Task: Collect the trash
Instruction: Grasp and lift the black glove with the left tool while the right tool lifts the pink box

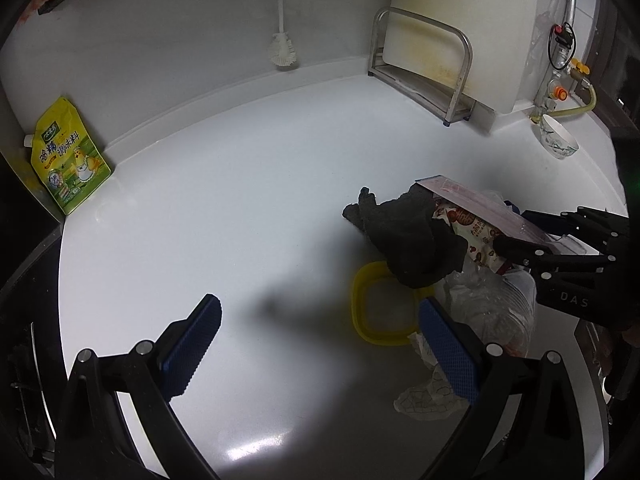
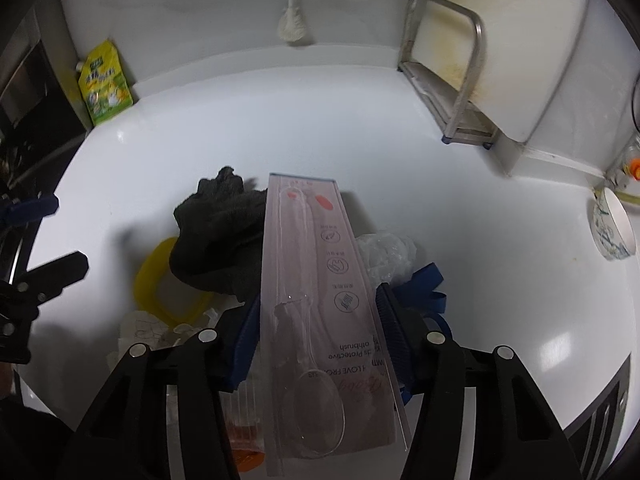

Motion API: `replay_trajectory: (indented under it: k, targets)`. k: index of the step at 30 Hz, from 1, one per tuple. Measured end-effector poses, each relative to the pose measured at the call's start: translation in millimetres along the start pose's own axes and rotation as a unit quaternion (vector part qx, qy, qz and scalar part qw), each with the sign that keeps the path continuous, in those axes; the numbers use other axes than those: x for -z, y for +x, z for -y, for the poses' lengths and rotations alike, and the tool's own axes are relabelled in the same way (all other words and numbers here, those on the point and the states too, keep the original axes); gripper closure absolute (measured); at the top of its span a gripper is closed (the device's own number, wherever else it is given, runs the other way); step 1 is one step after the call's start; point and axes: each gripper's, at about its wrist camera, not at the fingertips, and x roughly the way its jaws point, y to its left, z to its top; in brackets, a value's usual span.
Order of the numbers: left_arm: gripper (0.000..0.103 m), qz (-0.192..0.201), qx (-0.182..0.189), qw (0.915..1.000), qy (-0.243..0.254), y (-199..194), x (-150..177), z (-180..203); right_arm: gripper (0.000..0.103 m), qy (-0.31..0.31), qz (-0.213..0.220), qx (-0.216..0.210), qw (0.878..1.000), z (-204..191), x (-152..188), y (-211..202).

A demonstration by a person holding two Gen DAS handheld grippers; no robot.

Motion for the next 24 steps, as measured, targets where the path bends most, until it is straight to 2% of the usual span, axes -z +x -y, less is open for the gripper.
replay_trajectory:
  k: [8,13,24]
  targets:
    - [0.006,0.003,0.012,0.9999,0.009,3.2,-2.7,4.8,0.05,0.06,0.037,0.008,0.997,7.9,9.3,-26.0]
    - [0.006,0.004,0.024,0.9996,0.017,12.2,-9.3,11.5,0.05,0.086,0.063,0.034,0.994,7.5,15.9,-46.7]
    - [0.006,0.023,0.038,0.9984,0.036,49.6,-31.0,36.6,0.05,0.167,0.091,0.071,0.979,14.5,47.1,-68.7]
